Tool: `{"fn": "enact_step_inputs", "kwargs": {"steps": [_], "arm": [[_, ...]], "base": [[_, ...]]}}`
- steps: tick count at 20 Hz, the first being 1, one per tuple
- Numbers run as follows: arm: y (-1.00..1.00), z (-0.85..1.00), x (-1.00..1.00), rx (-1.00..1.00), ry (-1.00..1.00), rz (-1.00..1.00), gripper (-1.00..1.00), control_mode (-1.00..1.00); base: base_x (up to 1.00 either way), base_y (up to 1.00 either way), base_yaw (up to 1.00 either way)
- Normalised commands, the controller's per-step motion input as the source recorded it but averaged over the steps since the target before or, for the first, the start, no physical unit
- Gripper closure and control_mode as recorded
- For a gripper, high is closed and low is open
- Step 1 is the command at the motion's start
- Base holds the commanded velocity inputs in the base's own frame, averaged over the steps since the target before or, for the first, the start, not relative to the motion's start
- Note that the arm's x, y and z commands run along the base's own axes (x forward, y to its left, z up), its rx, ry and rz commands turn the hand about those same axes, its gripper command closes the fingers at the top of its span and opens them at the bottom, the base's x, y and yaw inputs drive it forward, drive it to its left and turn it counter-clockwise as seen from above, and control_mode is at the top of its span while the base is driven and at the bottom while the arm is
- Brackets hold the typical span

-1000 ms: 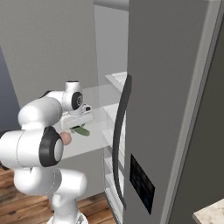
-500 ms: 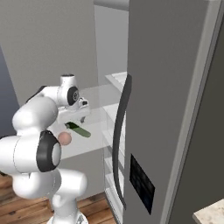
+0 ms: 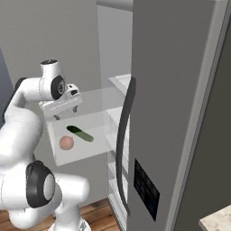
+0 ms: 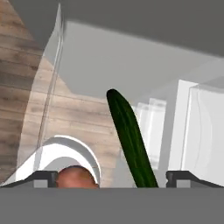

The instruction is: Place the onion and cucumber inside the fridge drawer. Close the drawer after placing the vegetables.

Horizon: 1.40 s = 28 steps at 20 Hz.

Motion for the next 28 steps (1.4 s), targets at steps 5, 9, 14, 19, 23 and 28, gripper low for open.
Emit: {"fn": "enact_step_inputs", "kwargs": {"steps": [5, 9, 14, 19, 23, 28], "arm": [[1.0, -0.1, -0.56, -0.19, -0.02, -0.03, -1.0, -1.0], [0.79, -0.39, -0.06, -0.21, -0.04, -0.08, -1.0, -1.0], [0.33, 0.12, -0.03, -0.1, -0.1, -0.09, -1.0, -1.0], [0.23, 0.27, -0.53, -0.07, -0.07, -0.11, -1.0, -1.0], [0.32, -0.3, -0.66, -0.07, -0.03, -0.07, -1.0, -1.0], [0.33, -0.81, -0.12, -0.11, 0.0, -0.06, -1.0, -1.0]], "base": [[0.0, 0.0, 0.0], [0.0, 0.0, 0.0], [0.0, 0.0, 0.0], [0.0, 0.0, 0.0], [0.0, 0.0, 0.0], [0.0, 0.0, 0.0]]}}
